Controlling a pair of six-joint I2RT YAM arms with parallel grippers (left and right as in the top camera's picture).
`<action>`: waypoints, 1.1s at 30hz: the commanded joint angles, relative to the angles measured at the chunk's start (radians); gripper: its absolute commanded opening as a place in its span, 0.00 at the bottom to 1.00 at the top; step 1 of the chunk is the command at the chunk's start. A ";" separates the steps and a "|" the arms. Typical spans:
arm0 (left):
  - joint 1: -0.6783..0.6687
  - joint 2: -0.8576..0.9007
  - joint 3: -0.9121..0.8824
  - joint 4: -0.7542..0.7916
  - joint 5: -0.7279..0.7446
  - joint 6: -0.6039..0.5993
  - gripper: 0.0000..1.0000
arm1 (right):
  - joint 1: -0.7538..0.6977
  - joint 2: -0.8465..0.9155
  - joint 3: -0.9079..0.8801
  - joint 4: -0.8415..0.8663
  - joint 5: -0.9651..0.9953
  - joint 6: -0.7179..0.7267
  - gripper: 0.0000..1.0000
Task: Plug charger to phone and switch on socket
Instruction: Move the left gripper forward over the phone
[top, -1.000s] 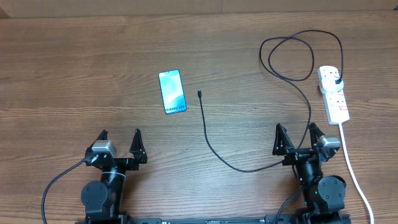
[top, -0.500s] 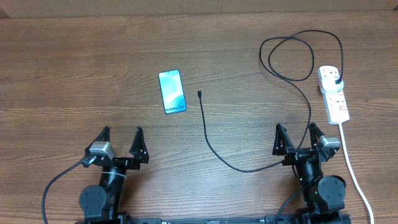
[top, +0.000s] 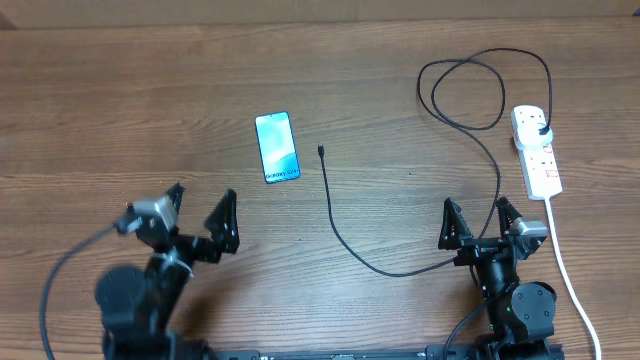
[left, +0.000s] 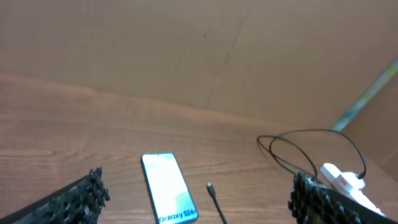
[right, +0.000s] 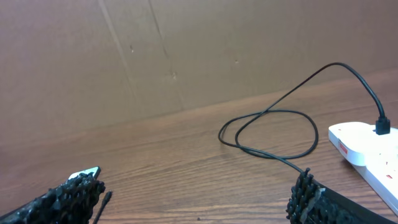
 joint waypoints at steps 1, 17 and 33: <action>-0.015 0.172 0.169 -0.084 0.015 -0.006 1.00 | 0.006 -0.007 -0.011 0.003 0.001 0.003 1.00; -0.468 0.964 0.861 -0.589 -0.480 0.121 1.00 | 0.006 -0.007 -0.011 0.003 0.001 0.003 1.00; -0.471 1.220 0.860 -0.532 -0.381 0.029 1.00 | 0.006 -0.007 -0.011 0.003 0.001 0.003 1.00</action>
